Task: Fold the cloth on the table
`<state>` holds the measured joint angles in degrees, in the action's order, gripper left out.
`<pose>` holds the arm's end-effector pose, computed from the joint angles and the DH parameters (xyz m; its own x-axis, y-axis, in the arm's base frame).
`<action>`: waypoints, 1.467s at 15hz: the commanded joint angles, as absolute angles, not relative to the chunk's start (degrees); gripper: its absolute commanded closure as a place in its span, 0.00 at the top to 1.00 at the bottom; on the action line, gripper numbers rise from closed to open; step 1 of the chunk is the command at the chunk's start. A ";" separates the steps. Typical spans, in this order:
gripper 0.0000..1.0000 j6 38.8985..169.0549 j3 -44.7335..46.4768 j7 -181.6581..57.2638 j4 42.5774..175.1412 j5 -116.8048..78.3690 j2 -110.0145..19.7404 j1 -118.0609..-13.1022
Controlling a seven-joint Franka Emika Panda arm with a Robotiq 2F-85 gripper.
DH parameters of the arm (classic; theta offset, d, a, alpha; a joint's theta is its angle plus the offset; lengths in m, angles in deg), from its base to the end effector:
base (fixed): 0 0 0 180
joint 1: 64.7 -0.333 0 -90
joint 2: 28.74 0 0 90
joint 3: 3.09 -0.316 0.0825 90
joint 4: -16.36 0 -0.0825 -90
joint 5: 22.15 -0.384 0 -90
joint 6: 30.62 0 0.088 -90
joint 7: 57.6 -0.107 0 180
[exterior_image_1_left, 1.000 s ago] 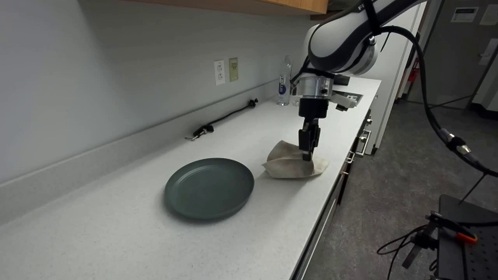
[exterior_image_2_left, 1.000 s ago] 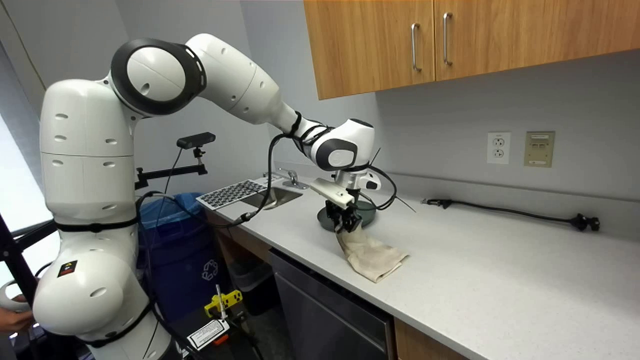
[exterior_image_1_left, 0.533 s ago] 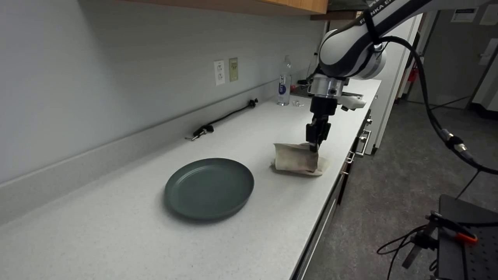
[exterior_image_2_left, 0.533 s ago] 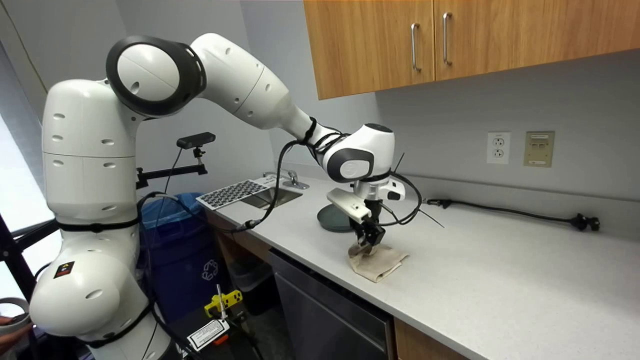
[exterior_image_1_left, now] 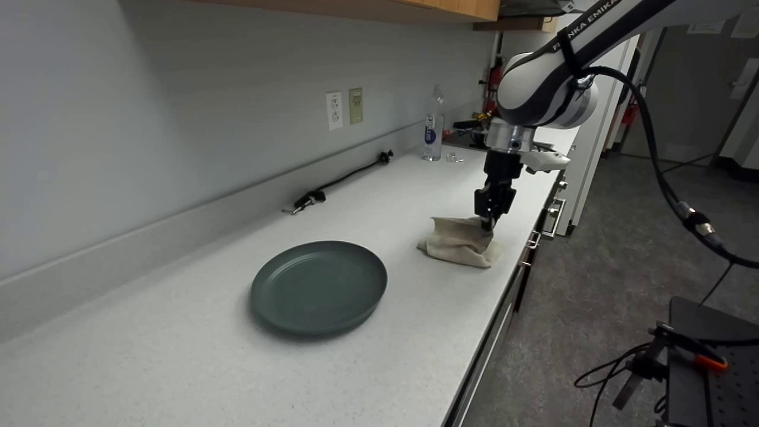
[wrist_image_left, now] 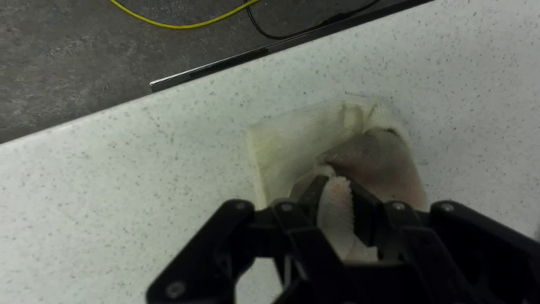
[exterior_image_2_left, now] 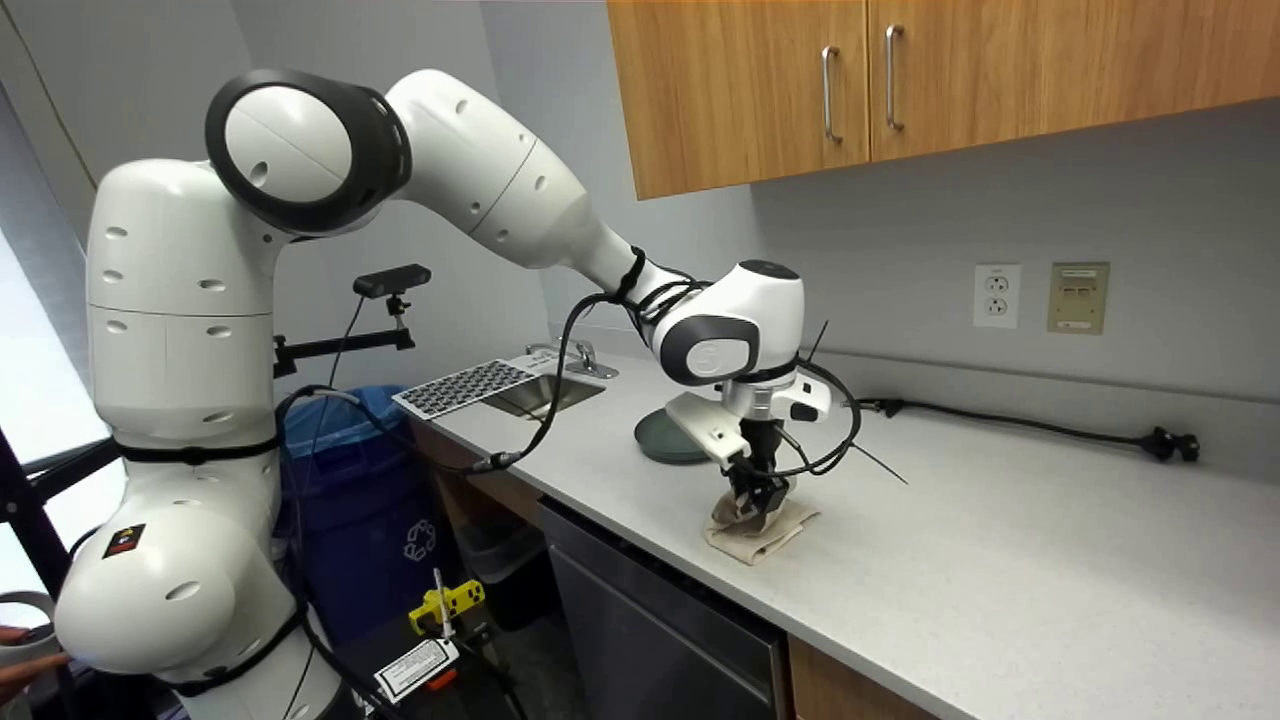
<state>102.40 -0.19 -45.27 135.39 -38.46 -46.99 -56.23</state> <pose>0.5685 -0.1087 0.2685 0.9828 -0.1777 -0.0500 -0.1841 -0.9643 -0.1904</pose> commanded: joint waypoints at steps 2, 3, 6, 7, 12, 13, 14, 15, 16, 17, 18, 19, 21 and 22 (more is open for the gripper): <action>0.52 103.27 -0.15 -47.79 136.56 -37.21 -46.41 -56.47; 0.61 103.43 -0.14 -47.98 136.79 -37.06 -46.30 -56.56; 0.83 104.33 -0.17 -48.22 137.75 -36.60 -45.51 -56.83; 0.90 104.77 -0.26 -48.13 138.14 -36.54 -44.99 -56.92; 1.00 105.44 -0.51 -48.79 140.93 -32.57 -38.86 -58.78; 1.00 105.30 -0.73 -48.75 141.66 -31.69 -37.25 -59.17; 1.00 105.26 -0.93 -48.72 142.49 -30.78 -35.51 -59.61; 1.00 105.21 -1.19 -48.51 143.36 -30.01 -33.73 -60.00; 1.00 105.13 -1.39 -48.45 144.29 -29.09 -31.76 -60.47; 1.00 105.32 -1.53 -48.30 145.23 -28.29 -30.02 -60.88; 1.00 104.87 -1.75 -47.78 146.02 -28.14 -28.01 -61.20; 1.00 104.87 -1.95 -47.35 146.90 -28.18 -26.22 -61.50; 1.00 105.49 -2.19 -47.01 148.52 -27.60 -22.66 -62.18; 1.00 105.33 -2.35 -46.44 149.09 -27.47 -20.92 -62.55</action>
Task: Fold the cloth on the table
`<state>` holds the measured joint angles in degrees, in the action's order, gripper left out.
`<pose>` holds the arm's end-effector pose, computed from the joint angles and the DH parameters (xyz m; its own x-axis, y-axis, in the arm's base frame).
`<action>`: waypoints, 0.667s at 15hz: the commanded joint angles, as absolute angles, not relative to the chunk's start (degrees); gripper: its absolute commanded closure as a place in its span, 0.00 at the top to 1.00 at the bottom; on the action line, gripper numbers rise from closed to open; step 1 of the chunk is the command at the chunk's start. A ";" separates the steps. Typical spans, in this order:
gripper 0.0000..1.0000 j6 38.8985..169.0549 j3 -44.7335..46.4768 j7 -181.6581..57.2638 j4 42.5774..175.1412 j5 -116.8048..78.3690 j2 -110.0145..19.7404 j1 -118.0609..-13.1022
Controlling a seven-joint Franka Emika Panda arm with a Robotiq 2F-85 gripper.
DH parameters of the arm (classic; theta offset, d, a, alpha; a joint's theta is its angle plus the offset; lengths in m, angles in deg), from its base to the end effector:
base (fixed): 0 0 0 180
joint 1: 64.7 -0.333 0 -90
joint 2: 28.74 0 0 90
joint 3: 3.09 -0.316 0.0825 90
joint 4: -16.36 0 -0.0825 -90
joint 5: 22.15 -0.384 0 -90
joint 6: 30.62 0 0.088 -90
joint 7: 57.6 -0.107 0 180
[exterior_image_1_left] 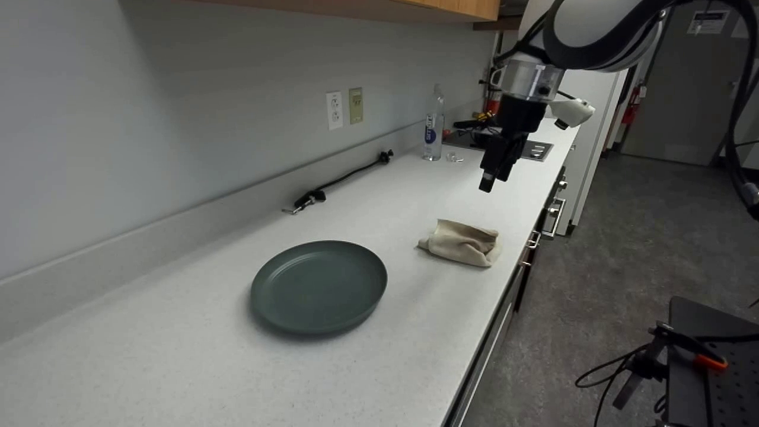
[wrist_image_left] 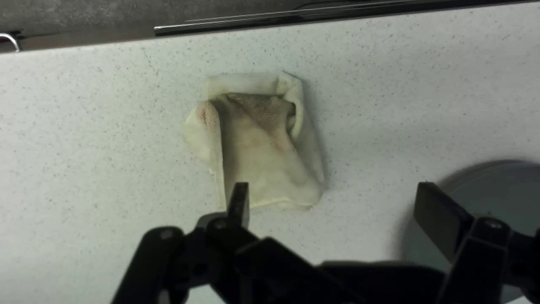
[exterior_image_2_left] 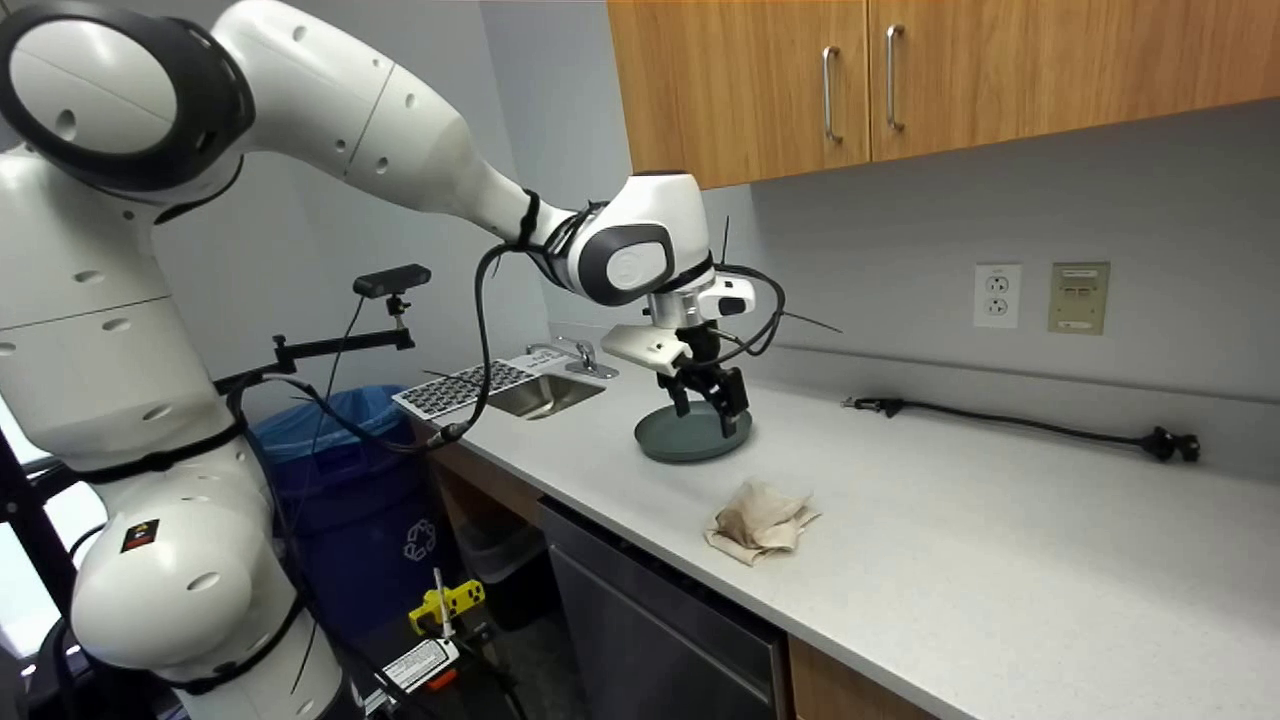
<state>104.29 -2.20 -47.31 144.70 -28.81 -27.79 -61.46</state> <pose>0.5325 -0.0369 0.3882 0.9896 0.0256 0.1415 0.0356 -0.9970 -0.0682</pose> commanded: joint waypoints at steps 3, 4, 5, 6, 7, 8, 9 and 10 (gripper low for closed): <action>1.00 105.45 -2.63 -44.83 149.84 -27.63 -17.04 -63.77; 1.00 105.88 -2.69 -44.87 150.14 -27.34 -15.87 -64.11; 1.00 106.24 -2.73 -44.54 150.39 -27.33 -14.72 -64.52; 1.00 106.63 -2.78 -44.67 150.50 -27.05 -13.82 -64.83; 1.00 106.73 -2.76 -44.71 150.59 -27.19 -12.87 -65.16; 1.00 107.10 -2.77 -44.77 150.91 -27.16 -11.94 -65.44; 1.00 107.62 -2.87 -44.99 151.43 -26.98 -10.92 -65.68; 1.00 108.05 -2.82 -44.99 151.88 -27.15 -9.97 -65.93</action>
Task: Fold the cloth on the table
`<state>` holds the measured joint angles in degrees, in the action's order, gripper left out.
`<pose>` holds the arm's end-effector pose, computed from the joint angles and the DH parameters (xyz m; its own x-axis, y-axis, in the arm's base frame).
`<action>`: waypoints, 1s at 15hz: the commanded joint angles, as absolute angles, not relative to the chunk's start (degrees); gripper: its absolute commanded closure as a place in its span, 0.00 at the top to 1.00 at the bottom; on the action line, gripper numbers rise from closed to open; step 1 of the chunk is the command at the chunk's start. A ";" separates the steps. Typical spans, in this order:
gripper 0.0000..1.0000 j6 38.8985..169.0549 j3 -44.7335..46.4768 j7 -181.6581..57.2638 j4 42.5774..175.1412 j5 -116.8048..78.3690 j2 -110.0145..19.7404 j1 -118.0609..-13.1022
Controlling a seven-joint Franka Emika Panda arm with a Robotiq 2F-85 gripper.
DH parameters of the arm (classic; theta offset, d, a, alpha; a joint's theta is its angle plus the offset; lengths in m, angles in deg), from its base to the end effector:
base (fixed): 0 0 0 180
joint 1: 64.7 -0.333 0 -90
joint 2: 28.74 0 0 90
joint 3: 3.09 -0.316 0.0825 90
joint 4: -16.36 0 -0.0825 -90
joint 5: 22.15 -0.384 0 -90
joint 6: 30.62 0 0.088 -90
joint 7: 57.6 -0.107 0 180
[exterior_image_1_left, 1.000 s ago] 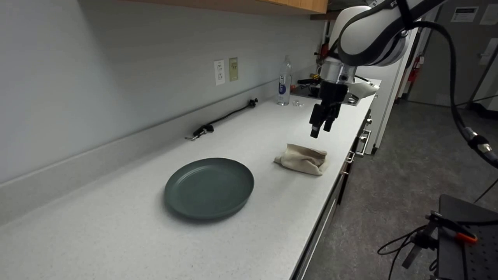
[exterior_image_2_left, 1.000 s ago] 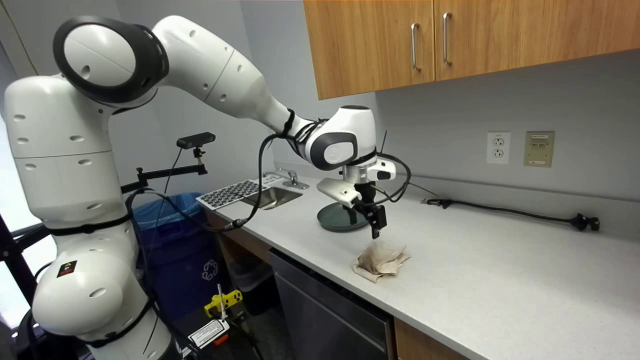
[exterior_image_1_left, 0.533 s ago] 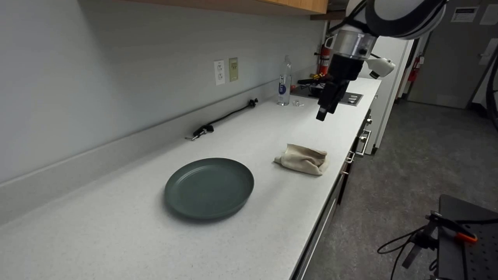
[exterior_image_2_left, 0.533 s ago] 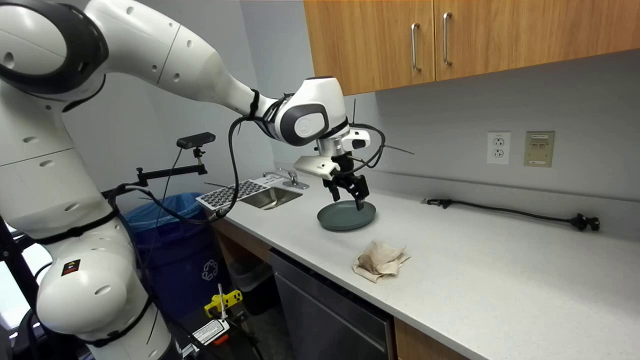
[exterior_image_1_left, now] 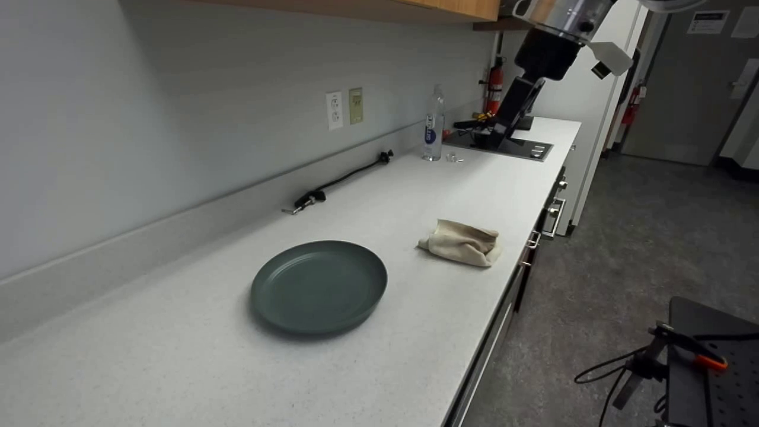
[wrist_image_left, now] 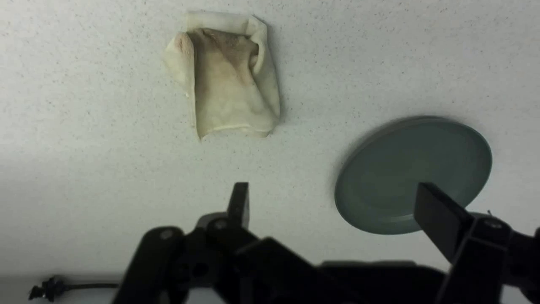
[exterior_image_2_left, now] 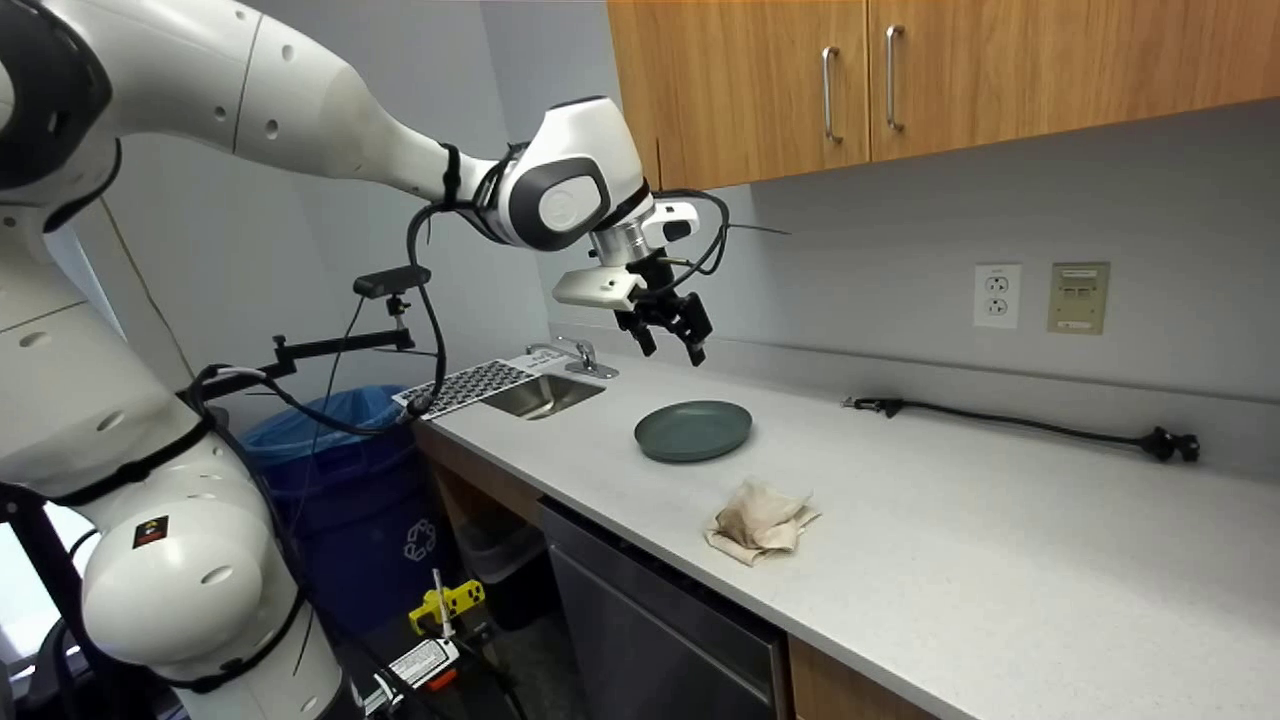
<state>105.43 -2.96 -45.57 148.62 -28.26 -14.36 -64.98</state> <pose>0.4964 0.0024 0.4788 0.9374 0.1346 0.3211 0.1516 -0.9880 -0.0283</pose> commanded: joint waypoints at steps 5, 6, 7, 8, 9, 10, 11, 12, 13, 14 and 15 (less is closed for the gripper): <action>1.00 106.27 -2.31 -45.86 150.17 -27.90 -11.51 -66.25; 1.00 106.33 -2.31 -45.86 150.28 -27.90 -11.46 -66.25; 1.00 106.36 -2.31 -45.86 150.31 -27.90 -11.46 -66.25; 1.00 106.36 -2.31 -45.86 150.31 -27.90 -11.46 -66.25; 1.00 106.37 -2.31 -45.86 150.31 -27.90 -11.46 -66.25; 1.00 106.37 -2.31 -45.86 150.31 -27.90 -11.46 -66.25; 1.00 106.37 -2.31 -45.86 150.31 -27.90 -11.46 -66.25; 1.00 106.37 -2.31 -45.86 150.31 -27.90 -11.46 -66.25; 1.00 106.37 -2.31 -45.86 150.31 -27.90 -11.46 -66.25; 1.00 106.37 -2.31 -45.86 150.31 -27.90 -11.46 -66.25; 1.00 106.37 -2.31 -45.86 150.31 -27.90 -11.46 -66.25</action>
